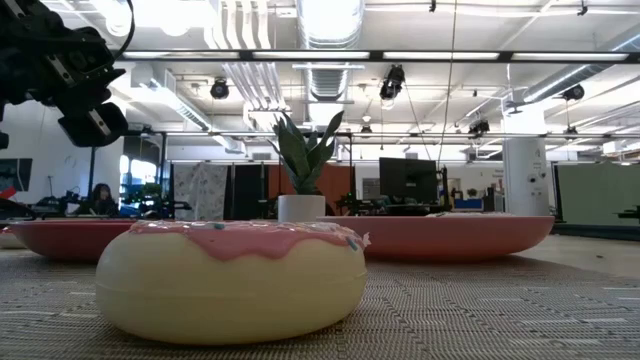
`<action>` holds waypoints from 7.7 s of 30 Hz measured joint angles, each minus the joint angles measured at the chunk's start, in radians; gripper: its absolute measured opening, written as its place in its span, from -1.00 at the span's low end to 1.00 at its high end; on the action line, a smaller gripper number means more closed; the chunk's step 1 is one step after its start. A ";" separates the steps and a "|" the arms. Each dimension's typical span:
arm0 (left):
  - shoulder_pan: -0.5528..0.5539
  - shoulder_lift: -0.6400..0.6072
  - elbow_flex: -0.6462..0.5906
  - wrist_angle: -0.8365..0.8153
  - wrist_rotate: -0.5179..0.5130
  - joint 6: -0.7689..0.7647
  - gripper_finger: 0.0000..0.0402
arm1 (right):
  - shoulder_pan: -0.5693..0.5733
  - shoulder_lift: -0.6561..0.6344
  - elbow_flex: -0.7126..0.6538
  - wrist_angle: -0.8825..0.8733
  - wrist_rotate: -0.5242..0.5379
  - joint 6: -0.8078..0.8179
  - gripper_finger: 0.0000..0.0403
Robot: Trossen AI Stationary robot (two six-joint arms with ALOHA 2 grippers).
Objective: Pick & Place donuts
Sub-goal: Put the big black donut on the light pink plate, then put the big pink donut on the light pink plate, then put the small orange donut on the pink plate
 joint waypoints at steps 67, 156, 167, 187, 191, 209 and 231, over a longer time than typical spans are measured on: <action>0.000 0.001 -0.005 0.080 -0.041 -0.274 -0.44 | -0.752 0.453 0.636 -0.089 0.194 0.002 0.10; -0.601 1.921 1.352 -0.401 -0.549 0.201 0.06 | -0.622 -0.280 0.370 -0.445 0.600 0.162 0.16; -0.587 1.967 1.351 -0.399 -0.542 0.224 0.08 | -0.622 -0.280 0.370 -0.444 0.599 0.162 0.16; -0.532 1.942 1.417 -0.453 -0.508 0.291 -0.96 | -0.621 -0.296 0.369 -0.440 0.613 0.099 0.16; -0.469 1.902 1.488 -0.491 -0.557 0.368 -0.96 | -0.621 -0.313 0.369 -0.439 0.616 0.100 0.16; -0.255 1.962 1.432 -0.285 -0.548 0.477 -0.62 | -0.622 -0.344 0.369 -0.443 0.654 0.110 0.16; -0.306 1.824 1.449 -0.490 -0.636 0.392 -0.39 | -0.622 -0.344 0.368 -0.399 0.634 0.107 0.16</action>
